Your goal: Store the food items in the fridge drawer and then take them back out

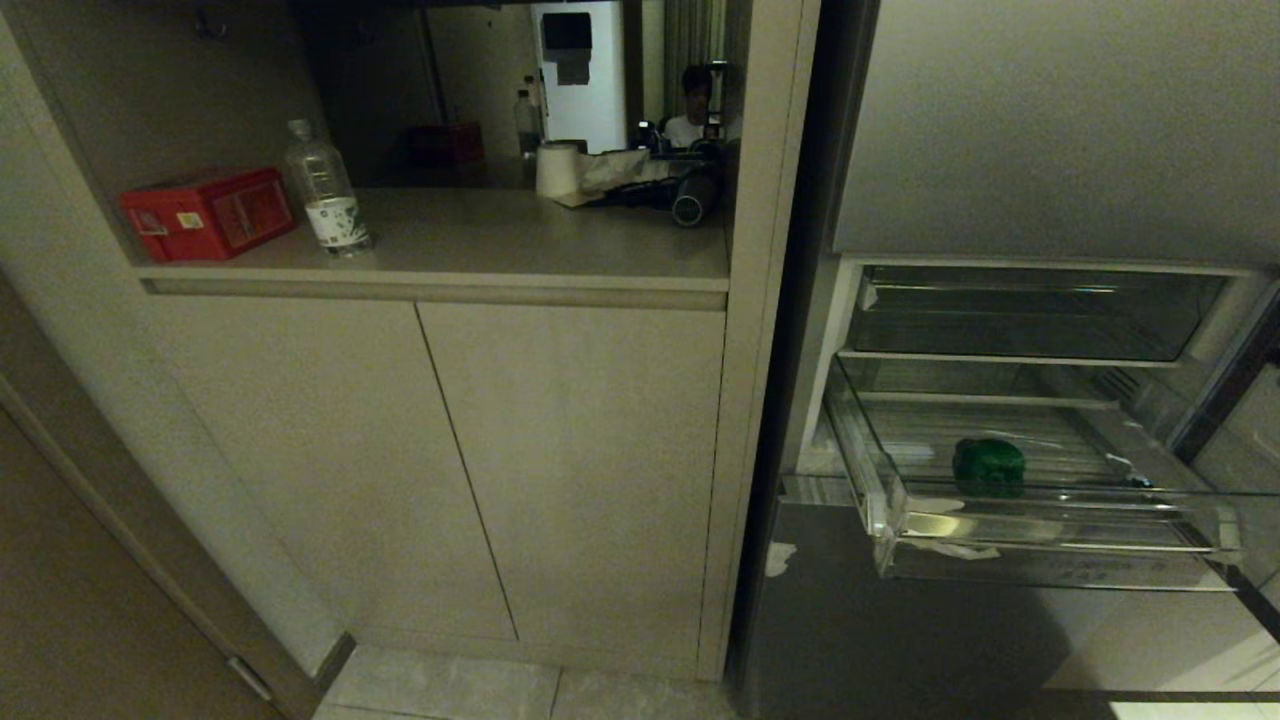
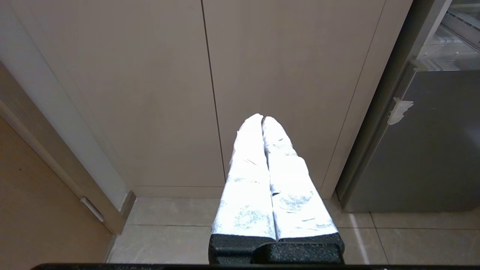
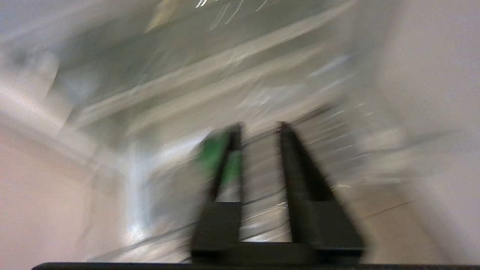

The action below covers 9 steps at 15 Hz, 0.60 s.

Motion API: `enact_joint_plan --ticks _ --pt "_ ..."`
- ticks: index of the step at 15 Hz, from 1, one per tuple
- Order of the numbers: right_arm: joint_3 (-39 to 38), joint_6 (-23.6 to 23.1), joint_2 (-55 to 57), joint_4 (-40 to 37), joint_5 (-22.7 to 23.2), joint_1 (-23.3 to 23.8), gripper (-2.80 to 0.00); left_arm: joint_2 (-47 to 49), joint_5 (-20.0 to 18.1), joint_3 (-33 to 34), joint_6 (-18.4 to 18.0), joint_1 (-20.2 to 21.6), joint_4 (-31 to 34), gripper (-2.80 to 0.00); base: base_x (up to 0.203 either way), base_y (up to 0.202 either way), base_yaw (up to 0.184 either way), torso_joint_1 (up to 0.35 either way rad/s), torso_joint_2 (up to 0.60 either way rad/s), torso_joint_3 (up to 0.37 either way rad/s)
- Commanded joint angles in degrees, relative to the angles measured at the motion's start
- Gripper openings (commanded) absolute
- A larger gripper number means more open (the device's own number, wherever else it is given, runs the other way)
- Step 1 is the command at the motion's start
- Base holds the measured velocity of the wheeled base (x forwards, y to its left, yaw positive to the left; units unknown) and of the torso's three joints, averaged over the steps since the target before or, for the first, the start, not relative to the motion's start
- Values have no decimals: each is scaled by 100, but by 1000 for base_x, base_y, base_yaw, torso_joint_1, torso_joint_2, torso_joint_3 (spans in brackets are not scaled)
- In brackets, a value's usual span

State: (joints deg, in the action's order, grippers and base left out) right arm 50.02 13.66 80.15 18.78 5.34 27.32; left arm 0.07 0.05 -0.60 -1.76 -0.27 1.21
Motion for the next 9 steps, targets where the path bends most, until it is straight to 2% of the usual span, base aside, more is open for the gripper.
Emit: enact_joint_plan --ticks 1,2,5,7,9 --pt "240 -94 -1131 -194 -203 1171 0 10 4 -2 0 0 2 -280 0 0 0 0 0 0" --pt "442 -121 -1109 -237 -237 1637 0 1 4 -2 0 -3 2 -280 0 0 0 0 0 0" --pt "1256 -154 -750 -308 -213 3810 0 6 4 -2 0 -5 2 -280 0 0 0 0 0 0" --pt "1764 -163 -278 -329 -17 5139 0 1 4 -2 -1 -8 2 -280 0 0 0 0 0 0" --pt "2221 -168 413 -340 254 6083 0 1 4 -2 0 -8 2 -280 0 0 0 0 0 0"
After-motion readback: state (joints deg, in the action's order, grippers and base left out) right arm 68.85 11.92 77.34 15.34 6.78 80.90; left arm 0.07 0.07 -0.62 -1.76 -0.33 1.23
